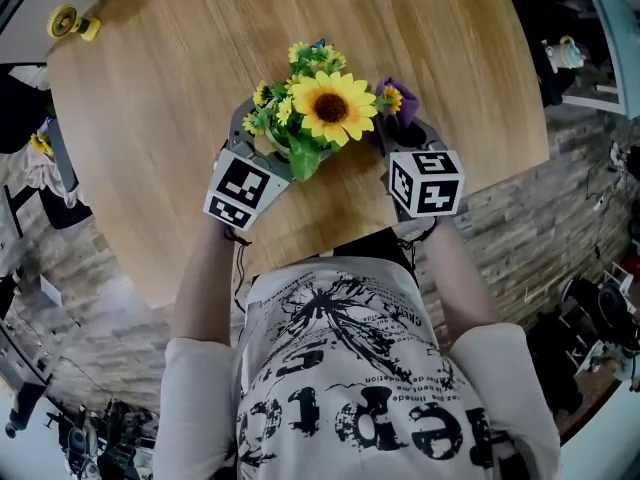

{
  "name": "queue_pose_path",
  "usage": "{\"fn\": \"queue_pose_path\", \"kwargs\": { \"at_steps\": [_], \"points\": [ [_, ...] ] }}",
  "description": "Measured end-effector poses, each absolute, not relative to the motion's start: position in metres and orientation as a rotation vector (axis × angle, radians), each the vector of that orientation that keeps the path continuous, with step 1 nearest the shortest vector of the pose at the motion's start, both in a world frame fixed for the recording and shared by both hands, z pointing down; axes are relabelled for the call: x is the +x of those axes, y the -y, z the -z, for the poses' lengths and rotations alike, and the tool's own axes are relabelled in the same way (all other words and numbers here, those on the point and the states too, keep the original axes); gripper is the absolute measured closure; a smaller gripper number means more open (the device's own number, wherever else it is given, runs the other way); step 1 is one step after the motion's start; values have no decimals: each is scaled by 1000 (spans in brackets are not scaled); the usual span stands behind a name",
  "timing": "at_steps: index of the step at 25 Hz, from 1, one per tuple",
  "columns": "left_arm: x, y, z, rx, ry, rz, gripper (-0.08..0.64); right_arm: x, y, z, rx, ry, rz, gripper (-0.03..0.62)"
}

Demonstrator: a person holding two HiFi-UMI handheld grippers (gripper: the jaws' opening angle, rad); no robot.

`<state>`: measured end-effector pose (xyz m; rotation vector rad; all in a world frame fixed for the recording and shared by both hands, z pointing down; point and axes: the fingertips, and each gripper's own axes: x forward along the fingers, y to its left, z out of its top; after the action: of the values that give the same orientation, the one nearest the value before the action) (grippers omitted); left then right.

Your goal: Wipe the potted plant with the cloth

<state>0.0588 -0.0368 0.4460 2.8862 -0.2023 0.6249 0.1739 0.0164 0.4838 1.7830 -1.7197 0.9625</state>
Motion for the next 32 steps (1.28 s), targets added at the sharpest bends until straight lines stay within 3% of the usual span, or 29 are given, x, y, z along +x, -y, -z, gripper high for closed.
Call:
{"fn": "queue_pose_path", "kwargs": {
  "at_steps": [16,32],
  "points": [
    [-3,87,-337,2837,572,-507,28,38,49,-402,1420,2260,-730,515],
    [-16,76,-295,2821,733,-410,28,3,55,-357,1241,2497,-534,514]
  ]
}}
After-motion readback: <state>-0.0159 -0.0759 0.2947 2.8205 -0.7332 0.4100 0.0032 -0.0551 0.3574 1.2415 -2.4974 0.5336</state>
